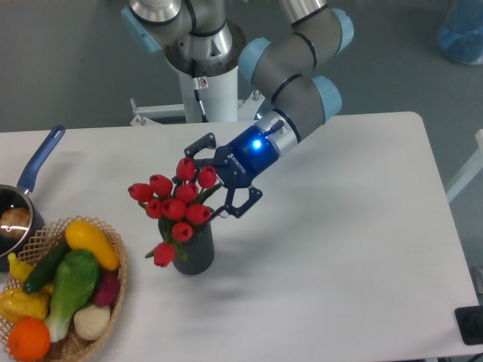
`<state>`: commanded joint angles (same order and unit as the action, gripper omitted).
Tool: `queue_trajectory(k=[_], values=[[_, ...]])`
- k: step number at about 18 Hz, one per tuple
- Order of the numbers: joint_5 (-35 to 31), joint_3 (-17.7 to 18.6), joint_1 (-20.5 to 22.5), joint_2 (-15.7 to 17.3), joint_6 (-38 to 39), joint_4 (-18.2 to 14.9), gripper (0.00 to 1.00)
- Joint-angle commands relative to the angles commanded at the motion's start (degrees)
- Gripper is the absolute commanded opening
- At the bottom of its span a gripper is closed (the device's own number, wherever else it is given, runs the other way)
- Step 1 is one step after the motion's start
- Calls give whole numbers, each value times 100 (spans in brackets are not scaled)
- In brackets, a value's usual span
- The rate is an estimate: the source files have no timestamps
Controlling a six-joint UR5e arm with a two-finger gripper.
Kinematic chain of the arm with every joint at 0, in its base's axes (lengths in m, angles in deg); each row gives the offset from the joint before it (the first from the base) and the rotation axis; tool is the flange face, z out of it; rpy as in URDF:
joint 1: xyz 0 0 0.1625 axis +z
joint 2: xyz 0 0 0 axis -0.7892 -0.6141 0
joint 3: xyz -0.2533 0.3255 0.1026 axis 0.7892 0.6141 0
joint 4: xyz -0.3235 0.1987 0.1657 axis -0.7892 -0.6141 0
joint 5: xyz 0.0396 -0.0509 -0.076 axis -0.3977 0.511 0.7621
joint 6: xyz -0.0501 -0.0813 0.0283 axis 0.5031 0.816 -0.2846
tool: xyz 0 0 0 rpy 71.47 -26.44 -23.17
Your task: Insert the flowers into the vase
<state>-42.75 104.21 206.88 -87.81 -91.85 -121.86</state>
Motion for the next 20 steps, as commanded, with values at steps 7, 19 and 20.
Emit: queue_trajectory(k=[7, 19, 20], values=[[-1038, -325, 289, 395, 0, 0, 100], [-3522, -1080, 818, 344, -334, 228, 100], [-3866, -1194, 783, 274, -308, 237, 100]])
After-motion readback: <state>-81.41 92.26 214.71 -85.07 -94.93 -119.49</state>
